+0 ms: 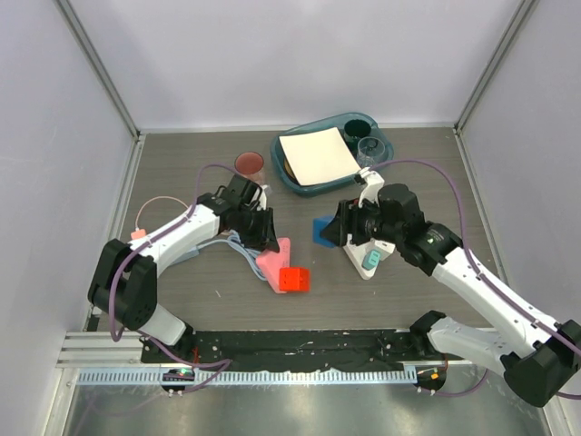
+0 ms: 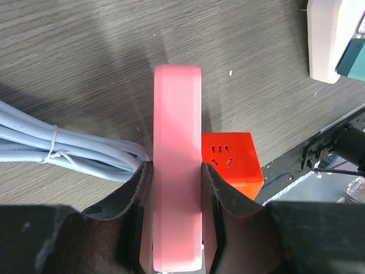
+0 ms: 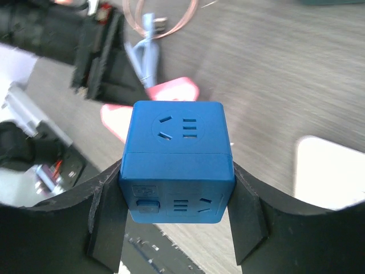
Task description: Pull the plug off the socket
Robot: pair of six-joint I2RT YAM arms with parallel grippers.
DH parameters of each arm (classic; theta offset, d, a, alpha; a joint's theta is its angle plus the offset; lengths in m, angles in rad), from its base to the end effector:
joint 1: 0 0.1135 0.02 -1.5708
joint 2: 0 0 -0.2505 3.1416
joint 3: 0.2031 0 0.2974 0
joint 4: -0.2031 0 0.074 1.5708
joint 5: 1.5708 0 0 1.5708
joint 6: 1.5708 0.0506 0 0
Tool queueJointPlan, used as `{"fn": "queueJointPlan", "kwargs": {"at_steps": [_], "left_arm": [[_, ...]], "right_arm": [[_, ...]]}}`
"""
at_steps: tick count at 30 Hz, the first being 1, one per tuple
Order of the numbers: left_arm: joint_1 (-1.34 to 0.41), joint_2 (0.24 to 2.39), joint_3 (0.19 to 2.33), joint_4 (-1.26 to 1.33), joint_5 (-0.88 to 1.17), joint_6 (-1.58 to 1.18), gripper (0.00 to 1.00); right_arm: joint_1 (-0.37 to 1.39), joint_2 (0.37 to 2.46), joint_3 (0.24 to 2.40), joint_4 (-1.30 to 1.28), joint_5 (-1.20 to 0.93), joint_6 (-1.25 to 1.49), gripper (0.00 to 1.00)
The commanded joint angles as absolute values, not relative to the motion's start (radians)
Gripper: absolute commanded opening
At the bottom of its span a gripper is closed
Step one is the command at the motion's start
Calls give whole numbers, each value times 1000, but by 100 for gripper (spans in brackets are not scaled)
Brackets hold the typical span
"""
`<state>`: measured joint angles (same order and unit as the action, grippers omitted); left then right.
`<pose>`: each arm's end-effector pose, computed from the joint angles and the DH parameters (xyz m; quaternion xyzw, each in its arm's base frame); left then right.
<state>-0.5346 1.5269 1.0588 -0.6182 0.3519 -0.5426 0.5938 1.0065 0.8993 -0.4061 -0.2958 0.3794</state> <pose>0.2945 -0.1947 0.1784 0.0382 0.9560 -0.2670 0.1156 0.2310 0.1737 0.2935 -0.1653 0.8412 0.3458 0.3815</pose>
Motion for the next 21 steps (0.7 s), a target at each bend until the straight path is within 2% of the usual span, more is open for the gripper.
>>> {"fn": "queueJointPlan", "kwargs": {"at_steps": [1, 4, 7, 11, 16, 18, 21], "left_arm": [[-535, 1523, 1045, -635, 316, -497, 0], [-535, 1496, 1031, -598, 374, -503, 0], [-534, 1488, 1014, -543, 431, -540, 0], [-534, 1528, 1009, -463, 583, -621, 0], [-535, 1577, 1078, -475, 588, -650, 0], [-535, 1591, 1115, -504, 581, -635, 0], [-535, 1589, 1121, -518, 560, -609, 0]], "right_arm": [[589, 942, 966, -426, 50, 408, 6], [575, 919, 974, -446, 284, 410, 6], [537, 933, 980, -460, 429, 402, 7], [431, 995, 999, -459, 482, 391, 7], [206, 1138, 1040, -434, 410, 396, 10], [135, 1202, 1039, -405, 275, 426, 18], [29, 1258, 1008, -330, 132, 466, 22]]}}
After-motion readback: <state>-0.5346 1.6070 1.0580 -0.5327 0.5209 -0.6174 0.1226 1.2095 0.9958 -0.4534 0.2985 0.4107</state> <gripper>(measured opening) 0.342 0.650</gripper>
